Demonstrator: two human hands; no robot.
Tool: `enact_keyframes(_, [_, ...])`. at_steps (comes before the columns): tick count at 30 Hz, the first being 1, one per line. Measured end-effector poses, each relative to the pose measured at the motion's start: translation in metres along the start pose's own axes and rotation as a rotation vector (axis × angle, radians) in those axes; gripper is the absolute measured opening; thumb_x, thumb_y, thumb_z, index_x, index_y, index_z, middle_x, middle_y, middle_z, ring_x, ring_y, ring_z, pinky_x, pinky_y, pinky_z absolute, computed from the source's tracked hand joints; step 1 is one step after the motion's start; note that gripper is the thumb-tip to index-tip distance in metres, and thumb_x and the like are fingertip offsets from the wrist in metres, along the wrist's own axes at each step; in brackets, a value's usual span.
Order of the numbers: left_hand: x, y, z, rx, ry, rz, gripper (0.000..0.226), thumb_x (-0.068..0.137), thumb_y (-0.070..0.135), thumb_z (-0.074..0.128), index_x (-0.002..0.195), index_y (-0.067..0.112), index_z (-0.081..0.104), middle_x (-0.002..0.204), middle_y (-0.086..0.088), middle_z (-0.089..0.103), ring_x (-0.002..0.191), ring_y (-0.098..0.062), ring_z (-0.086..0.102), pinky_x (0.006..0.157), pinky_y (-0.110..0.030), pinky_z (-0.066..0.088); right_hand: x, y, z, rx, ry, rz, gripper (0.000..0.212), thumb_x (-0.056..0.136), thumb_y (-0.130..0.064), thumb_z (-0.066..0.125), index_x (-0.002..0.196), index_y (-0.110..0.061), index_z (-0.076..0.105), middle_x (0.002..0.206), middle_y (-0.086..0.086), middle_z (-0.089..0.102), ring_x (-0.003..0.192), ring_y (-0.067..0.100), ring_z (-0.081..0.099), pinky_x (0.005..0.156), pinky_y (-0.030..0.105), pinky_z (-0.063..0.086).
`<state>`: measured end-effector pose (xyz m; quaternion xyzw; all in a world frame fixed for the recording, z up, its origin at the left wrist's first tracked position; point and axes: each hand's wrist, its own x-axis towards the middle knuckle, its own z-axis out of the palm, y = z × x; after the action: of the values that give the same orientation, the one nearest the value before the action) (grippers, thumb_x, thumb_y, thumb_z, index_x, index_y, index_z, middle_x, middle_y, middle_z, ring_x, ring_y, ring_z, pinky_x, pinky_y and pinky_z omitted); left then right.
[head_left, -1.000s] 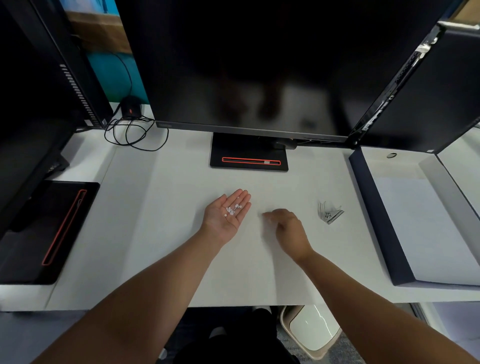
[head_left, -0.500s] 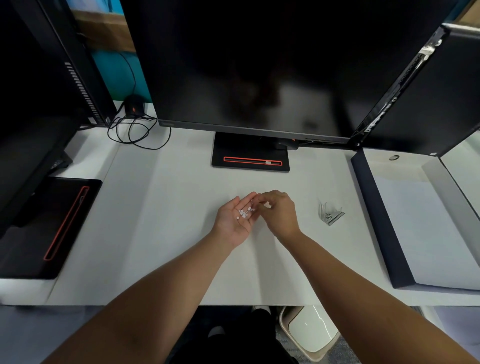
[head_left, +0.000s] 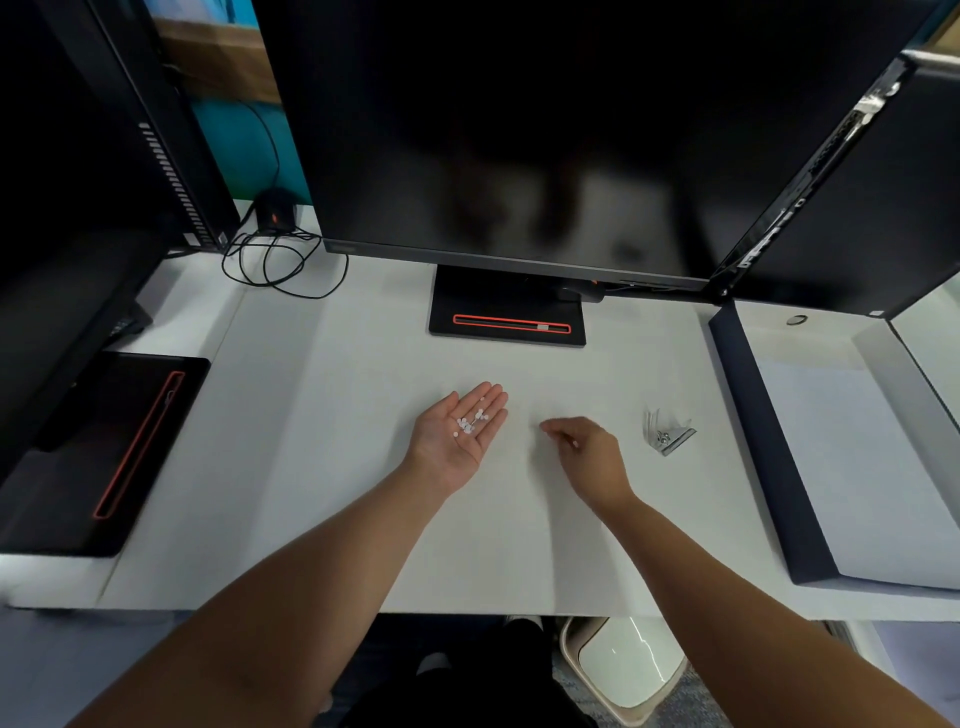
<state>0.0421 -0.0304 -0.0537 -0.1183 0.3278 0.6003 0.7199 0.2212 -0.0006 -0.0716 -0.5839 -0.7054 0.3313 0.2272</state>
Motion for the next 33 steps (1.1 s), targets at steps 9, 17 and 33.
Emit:
enact_keyframes(9, [0.003, 0.003, 0.001, 0.003, -0.010, 0.005, 0.040, 0.102, 0.021, 0.033, 0.112, -0.007, 0.060, 0.110, -0.018, 0.068, 0.103, -0.029, 0.065, 0.094, -0.038, 0.048, -0.029, 0.023, 0.024, -0.427, 0.100, -0.295, 0.047, 0.067, 0.004, 0.050, 0.108, -0.008, 0.069, 0.095, 0.012, 0.067, 0.080, 0.034, 0.062, 0.070, 0.034, 0.051])
enact_keyframes(17, [0.005, 0.004, 0.001, 0.013, -0.009, -0.005, 0.040, 0.102, 0.021, 0.033, 0.112, -0.006, 0.060, 0.110, -0.018, 0.068, 0.104, -0.029, 0.064, 0.096, -0.038, 0.048, -0.025, 0.027, 0.029, -0.354, 0.119, -0.259, 0.046, 0.073, -0.002, 0.042, 0.107, -0.011, 0.071, 0.095, 0.010, 0.067, 0.083, 0.033, 0.061, 0.072, 0.037, 0.049])
enact_keyframes(33, [0.006, 0.002, 0.001, 0.027, -0.009, -0.018, 0.040, 0.102, 0.022, 0.034, 0.114, -0.006, 0.060, 0.114, -0.018, 0.067, 0.106, -0.029, 0.064, 0.095, -0.038, 0.049, -0.030, 0.020, 0.026, -0.619, 0.025, -0.329, 0.055, 0.066, -0.002, 0.047, 0.113, -0.022, 0.067, 0.106, 0.006, 0.065, 0.092, 0.029, 0.061, 0.070, 0.032, 0.042])
